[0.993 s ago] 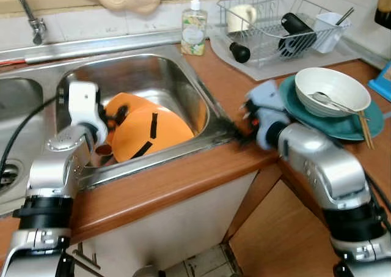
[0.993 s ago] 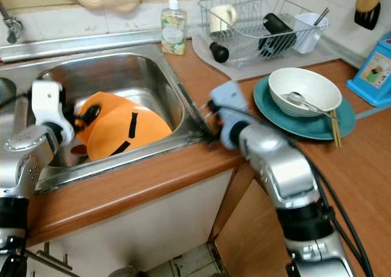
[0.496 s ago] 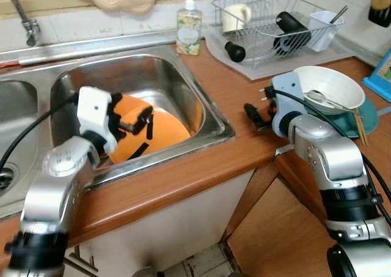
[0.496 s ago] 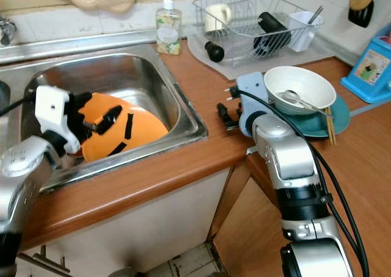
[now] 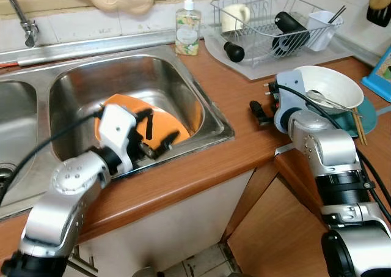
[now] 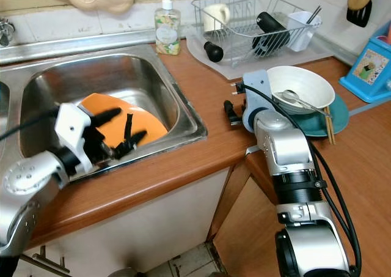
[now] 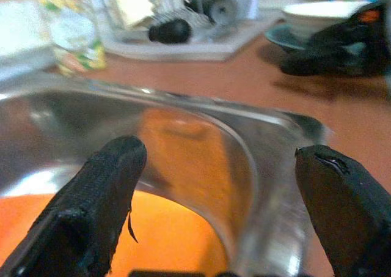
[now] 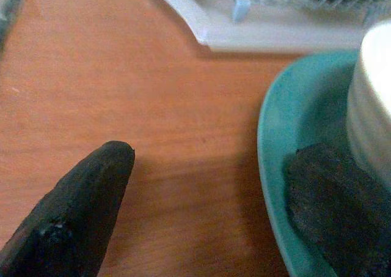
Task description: Kitchen organization
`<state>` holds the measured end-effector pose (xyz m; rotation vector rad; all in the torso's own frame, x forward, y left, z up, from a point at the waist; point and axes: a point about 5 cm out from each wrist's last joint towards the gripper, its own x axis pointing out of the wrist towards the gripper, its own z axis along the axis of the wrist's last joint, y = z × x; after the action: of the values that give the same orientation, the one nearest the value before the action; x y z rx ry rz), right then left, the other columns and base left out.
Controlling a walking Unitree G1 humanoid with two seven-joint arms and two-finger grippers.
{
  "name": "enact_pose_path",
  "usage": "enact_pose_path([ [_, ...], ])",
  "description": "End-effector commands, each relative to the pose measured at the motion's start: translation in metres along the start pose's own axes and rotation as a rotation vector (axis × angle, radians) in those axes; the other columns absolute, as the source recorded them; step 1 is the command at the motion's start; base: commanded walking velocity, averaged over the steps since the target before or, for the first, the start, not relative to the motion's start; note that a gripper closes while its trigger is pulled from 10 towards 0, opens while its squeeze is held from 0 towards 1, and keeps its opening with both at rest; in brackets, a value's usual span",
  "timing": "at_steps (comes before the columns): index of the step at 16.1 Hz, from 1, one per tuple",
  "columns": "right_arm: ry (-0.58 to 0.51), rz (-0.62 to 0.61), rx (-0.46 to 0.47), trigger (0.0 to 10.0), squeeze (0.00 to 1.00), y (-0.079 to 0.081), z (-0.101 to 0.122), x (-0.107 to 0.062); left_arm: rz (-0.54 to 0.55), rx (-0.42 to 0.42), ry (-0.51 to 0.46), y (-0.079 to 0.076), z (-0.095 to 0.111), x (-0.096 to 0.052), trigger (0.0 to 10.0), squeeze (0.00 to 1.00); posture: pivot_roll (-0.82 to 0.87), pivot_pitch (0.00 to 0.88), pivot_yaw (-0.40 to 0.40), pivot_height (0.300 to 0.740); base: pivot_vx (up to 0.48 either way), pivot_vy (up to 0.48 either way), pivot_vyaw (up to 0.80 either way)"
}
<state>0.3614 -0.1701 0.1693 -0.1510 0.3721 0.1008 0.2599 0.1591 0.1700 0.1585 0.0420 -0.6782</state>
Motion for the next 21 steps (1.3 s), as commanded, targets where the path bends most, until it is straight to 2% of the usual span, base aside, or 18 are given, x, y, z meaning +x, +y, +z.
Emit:
enact_pose_path([
  [1, -0.019, -0.037, 0.001, 10.0, 0.00, -0.006, 0.009, 0.003, -0.059, 0.004, 0.000, -0.007, 0.004, -0.001, 10.0, 0.00, -0.12, 0.000, -0.014, 0.740, 0.000, 0.000, 0.00],
  [7, 0.051, -0.020, 0.017, 10.0, 0.00, -0.013, 0.003, 0.012, -0.125, -0.020, 0.005, -0.015, 0.004, -0.004, 10.0, 0.00, -0.11, 0.000, -0.017, 0.740, 0.000, 0.000, 0.00],
  [12, 0.082, 0.060, 0.094, 10.0, 0.00, -0.007, 0.001, 0.014, -0.139, -0.026, 0.015, -0.017, 0.004, -0.005, 10.0, 0.00, -0.11, 0.000, -0.013, 0.740, 0.000, 0.000, 0.00],
  [15, 0.087, 0.121, 0.107, 10.0, 0.00, 0.002, 0.003, 0.013, -0.142, -0.027, 0.020, -0.016, 0.003, -0.006, 10.0, 0.00, -0.10, 0.000, -0.005, 0.740, 0.000, 0.000, 0.00],
  [18, 0.100, 0.245, 0.083, 10.0, 0.00, 0.024, 0.005, 0.006, -0.150, -0.020, 0.025, -0.015, 0.004, -0.006, 10.0, 0.00, -0.10, 0.000, 0.001, 0.740, 0.000, 0.000, 0.00],
  [21, 0.106, 0.295, 0.072, 10.0, 0.00, 0.033, 0.007, 0.003, -0.152, -0.016, 0.024, -0.014, 0.004, -0.006, 10.0, 0.00, -0.10, 0.000, 0.001, 0.740, 0.000, 0.000, 0.00],
])
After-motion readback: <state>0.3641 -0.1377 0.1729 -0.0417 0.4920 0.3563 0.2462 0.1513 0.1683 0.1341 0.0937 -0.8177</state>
